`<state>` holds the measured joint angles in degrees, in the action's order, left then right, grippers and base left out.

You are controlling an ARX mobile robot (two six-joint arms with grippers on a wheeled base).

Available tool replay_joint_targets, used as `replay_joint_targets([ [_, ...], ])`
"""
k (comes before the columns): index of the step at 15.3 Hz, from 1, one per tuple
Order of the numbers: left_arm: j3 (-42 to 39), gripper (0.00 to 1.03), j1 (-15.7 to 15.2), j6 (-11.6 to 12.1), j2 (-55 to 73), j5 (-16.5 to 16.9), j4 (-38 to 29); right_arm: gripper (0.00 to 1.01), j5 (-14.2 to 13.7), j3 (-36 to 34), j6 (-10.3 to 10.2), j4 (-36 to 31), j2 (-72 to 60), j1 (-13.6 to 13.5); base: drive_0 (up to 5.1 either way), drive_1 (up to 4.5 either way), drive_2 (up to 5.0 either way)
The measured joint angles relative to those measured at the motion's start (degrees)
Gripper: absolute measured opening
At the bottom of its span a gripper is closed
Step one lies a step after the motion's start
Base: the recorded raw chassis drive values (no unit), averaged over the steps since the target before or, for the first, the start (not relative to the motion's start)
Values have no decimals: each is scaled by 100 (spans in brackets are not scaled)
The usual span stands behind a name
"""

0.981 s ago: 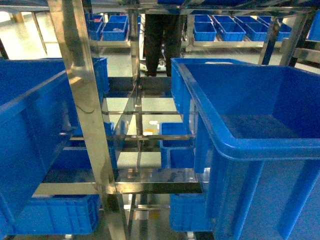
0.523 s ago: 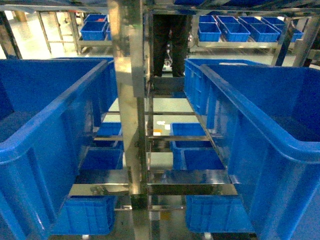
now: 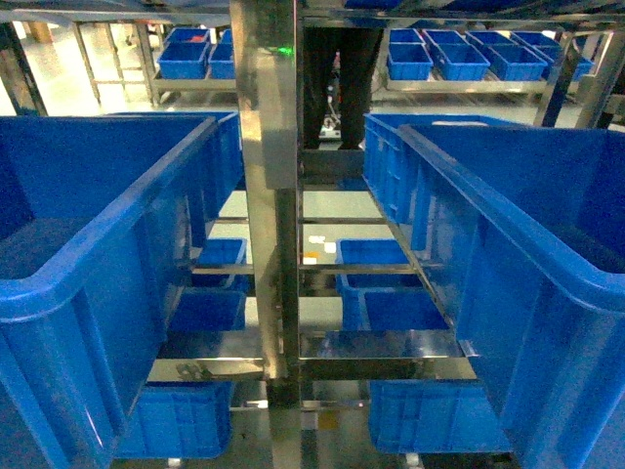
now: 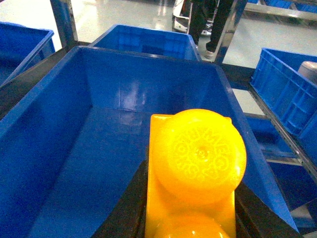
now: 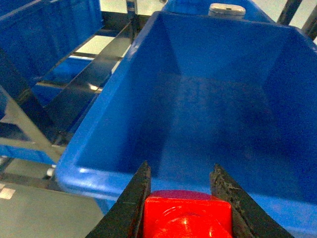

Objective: Sort and place red and yellow blocks in left bins

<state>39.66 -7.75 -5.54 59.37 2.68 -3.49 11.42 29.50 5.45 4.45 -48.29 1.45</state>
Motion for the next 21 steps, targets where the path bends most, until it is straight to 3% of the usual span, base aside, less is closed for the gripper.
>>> replay_joint_targets([
  [2,0,27,4,0,0,4,-4,29,61,826,-177,-343,-1351,94,9,395,-377],
  [4,0,27,4,0,0,4,2,29,37,1287,-219,-704,-2743,175,9,395,-377],
  [5,0,27,4,0,0,-7,4,29,-160,1635,-131,-1427,-4304,238,9,395,-377],
  [8,0,27,4,0,0,-7,0,29,-501,2503,-109,-1932,-5493,146,9,395,-377],
  [11,0,27,4,0,0,-7,2,29,-553,3150,-111,-1832,-6183,-46,9,395,-377],
  [13,0,27,4,0,0,-7,0,48,-527,2951,-107,-2273,-6061,-11,9,395,-377],
  [15,0,27,4,0,0,-9,2,70,-501,2164,-44,-2835,-5274,199,9,395,-377],
  [16,0,27,4,0,0,-7,2,81,-398,1720,26,-2898,-4664,323,9,395,-377],
  [18,0,27,7,0,0,9,2,100,166,907,33,-2374,-3119,664,9,395,-377],
  [21,0,27,4,0,0,-4,2,98,1266,273,13,-544,-728,1360,9,395,-377],
])
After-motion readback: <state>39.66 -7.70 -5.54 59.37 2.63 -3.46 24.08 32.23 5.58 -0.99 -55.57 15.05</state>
